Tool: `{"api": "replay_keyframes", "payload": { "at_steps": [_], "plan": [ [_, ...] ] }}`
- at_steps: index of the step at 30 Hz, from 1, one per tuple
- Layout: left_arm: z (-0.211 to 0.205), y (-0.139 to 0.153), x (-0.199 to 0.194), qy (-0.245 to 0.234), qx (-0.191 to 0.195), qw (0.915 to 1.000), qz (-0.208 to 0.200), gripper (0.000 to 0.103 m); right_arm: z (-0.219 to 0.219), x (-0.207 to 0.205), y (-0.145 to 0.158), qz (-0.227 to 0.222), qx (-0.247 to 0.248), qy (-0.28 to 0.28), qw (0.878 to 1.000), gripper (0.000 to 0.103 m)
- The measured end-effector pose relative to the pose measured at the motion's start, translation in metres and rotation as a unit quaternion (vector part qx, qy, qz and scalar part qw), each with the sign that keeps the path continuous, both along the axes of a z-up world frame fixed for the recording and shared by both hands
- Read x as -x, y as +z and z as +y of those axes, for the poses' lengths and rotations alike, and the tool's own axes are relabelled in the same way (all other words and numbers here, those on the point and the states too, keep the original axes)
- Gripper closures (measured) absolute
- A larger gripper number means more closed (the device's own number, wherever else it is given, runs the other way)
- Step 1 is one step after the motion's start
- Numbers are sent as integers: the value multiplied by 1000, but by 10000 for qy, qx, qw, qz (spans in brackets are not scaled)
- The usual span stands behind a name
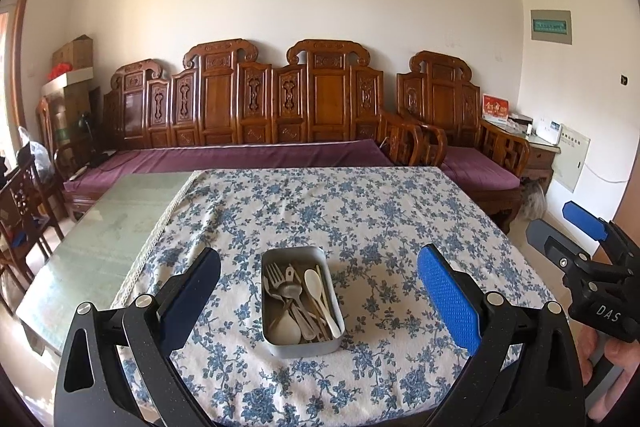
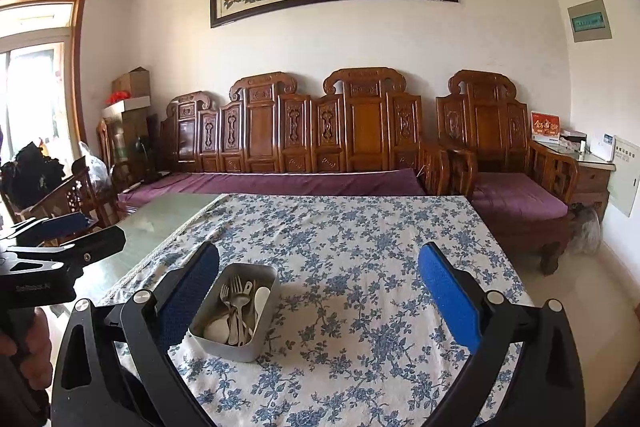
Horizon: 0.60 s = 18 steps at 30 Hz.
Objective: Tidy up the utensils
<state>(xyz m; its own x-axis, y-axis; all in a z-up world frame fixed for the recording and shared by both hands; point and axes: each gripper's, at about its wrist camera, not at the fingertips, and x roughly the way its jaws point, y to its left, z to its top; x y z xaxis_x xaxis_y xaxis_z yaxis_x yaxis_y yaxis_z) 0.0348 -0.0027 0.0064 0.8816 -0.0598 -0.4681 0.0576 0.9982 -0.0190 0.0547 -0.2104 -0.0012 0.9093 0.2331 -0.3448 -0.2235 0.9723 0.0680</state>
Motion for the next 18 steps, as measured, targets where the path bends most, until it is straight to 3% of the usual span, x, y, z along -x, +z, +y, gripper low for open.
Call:
{"api": "replay_keyframes", "payload": {
  "at_steps": [18],
  "plan": [
    [0,-2,-2,58,-10,10000,2,8,0,-2,-2,14,-14,0,10000,3]
  ]
}}
